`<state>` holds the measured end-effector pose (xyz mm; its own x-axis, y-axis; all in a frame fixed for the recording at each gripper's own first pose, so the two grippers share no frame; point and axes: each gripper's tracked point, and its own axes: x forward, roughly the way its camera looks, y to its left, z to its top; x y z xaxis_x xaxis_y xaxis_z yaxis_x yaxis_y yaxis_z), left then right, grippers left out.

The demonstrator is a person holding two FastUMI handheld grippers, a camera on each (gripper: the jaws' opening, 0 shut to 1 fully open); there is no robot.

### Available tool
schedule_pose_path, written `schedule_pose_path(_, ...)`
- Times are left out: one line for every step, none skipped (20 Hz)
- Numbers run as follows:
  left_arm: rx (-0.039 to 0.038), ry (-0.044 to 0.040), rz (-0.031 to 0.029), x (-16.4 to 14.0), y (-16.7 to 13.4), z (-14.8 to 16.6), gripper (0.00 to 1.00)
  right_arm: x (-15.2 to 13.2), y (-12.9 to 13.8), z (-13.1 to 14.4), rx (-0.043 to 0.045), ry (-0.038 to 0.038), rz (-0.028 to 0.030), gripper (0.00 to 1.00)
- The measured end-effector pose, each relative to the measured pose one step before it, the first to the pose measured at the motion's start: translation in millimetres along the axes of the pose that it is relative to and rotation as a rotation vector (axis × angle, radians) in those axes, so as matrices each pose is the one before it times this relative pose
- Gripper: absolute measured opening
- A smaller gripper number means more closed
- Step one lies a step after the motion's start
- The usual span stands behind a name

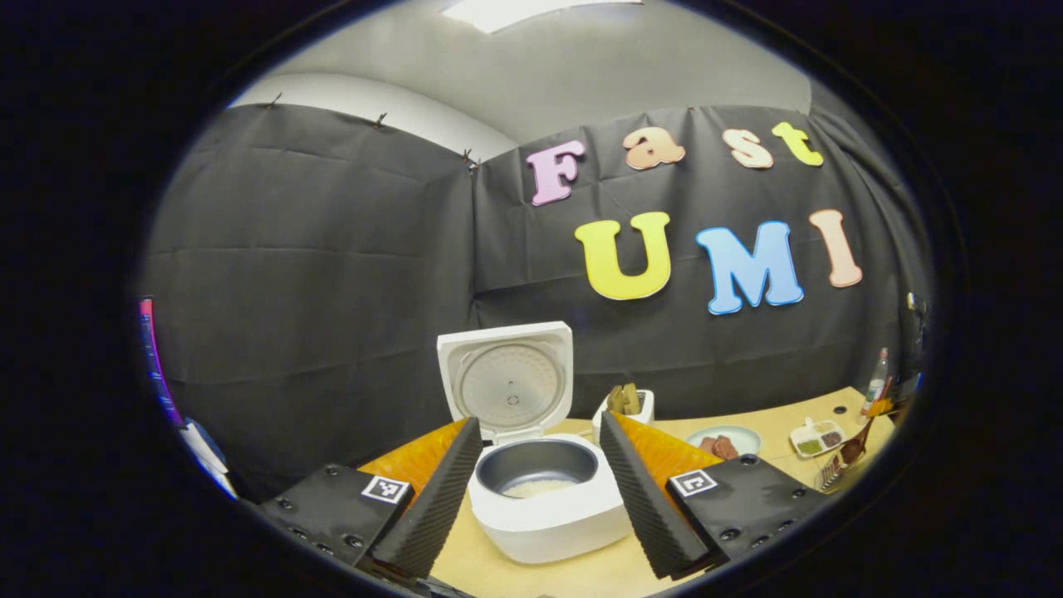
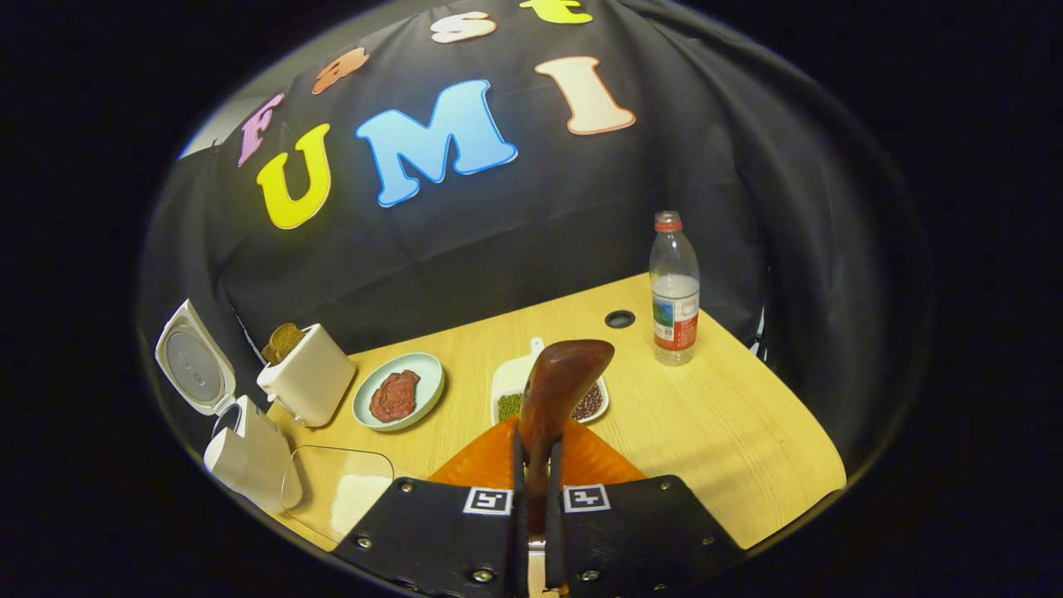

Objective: Close the left gripper, press the button to open the rice cooker; take a wooden spoon from the chopstick holder with the right hand, scoop a spoonful of rice and pour it into the rice cooker, then put the wooden spoon back into the chopstick holder.

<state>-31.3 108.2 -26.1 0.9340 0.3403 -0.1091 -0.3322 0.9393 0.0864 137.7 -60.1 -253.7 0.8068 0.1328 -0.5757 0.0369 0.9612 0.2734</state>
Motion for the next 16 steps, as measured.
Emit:
schedule_pose_path(-0.00401,-0.00278,-0.00446,1.37,2.25,0.05,0.94,-6.60,3.33,7.81,-0.01363,-0.02596,-0.00532,0.08)
schedule_pose_path(-0.00564,-0.00263,-0.00591,1.40,1.57,-0.47,0.97,-5.35,3.74,7.98,-0.01519,-0.02093,-0.00053,0.08)
schedule_pose_path(-0.00661,-0.00244,-0.00622,2.02,1.84,-1.15,1.00,-6.71,4.29,6.54,-0.01096,-0.02046,-0.00061,0.08)
schedule_pose_path(-0.00584,0.00135,-0.00796,1.75,1.67,-0.42,1.00,-4.88,4.14,6.95,-0.00535,-0.01658,0.00056,0.08)
schedule_pose_path(-0.00494,0.00112,-0.00739,1.86,2.05,-1.28,1.00,-4.81,5.37,4.59,-0.00039,-0.01303,0.00151,0.08)
schedule_pose_path(-0.00348,0.00191,-0.00551,0.90,3.15,-0.92,1.00,-4.69,5.72,5.55,0.00611,-0.01474,0.00382,0.08)
schedule_pose_path(-0.00401,0.00130,-0.00789,1.24,2.10,-1.59,1.00,-3.95,7.23,4.01,0.00792,-0.01134,0.01018,0.08)
schedule_pose_path(-0.00264,0.00209,-0.00477,0.40,2.99,-0.93,1.00,-3.60,7.95,4.05,0.01006,-0.01418,0.01096,0.08)
schedule_pose_path(-0.00286,0.00169,-0.00651,1.32,2.82,-1.97,1.00,-2.69,8.01,2.14,0.00872,-0.00914,0.01148,0.08)
schedule_pose_path(-0.00178,0.00113,-0.00522,0.95,2.70,-0.81,1.00,-2.66,7.90,1.96,0.00538,-0.00704,0.00855,0.08)
schedule_pose_path(-0.00125,0.00104,-0.00547,2.08,3.80,-1.02,1.00,-2.02,8.21,-0.14,0.00093,-0.00587,0.00759,0.08)
schedule_pose_path(-0.00001,0.00040,-0.00742,0.97,1.98,0.01,1.00,-2.04,8.55,1.16,-0.00090,-0.00465,0.01081,0.08)
schedule_pose_path(0.00267,-0.00148,-0.00600,2.23,3.77,-0.14,0.99,-1.51,10.29,-0.65,0.00274,-0.00671,0.01245,0.08)
schedule_pose_path(0.00516,-0.00203,-0.00399,1.04,4.15,0.88,0.98,-1.36,10.70,-1.10,0.00530,-0.00088,0.01283,0.08)
schedule_pose_path(0.00416,-0.00197,-0.00319,1.62,4.16,0.67,0.98,-0.80,10.06,-3.07,0.00712,-0.00018,0.01313,0.08)
schedule_pose_path(0.00096,-0.00083,-0.00331,1.37,4.85,0.37,0.98,-0.18,8.71,-2.54,0.00454,-0.00045,0.00837,0.08)
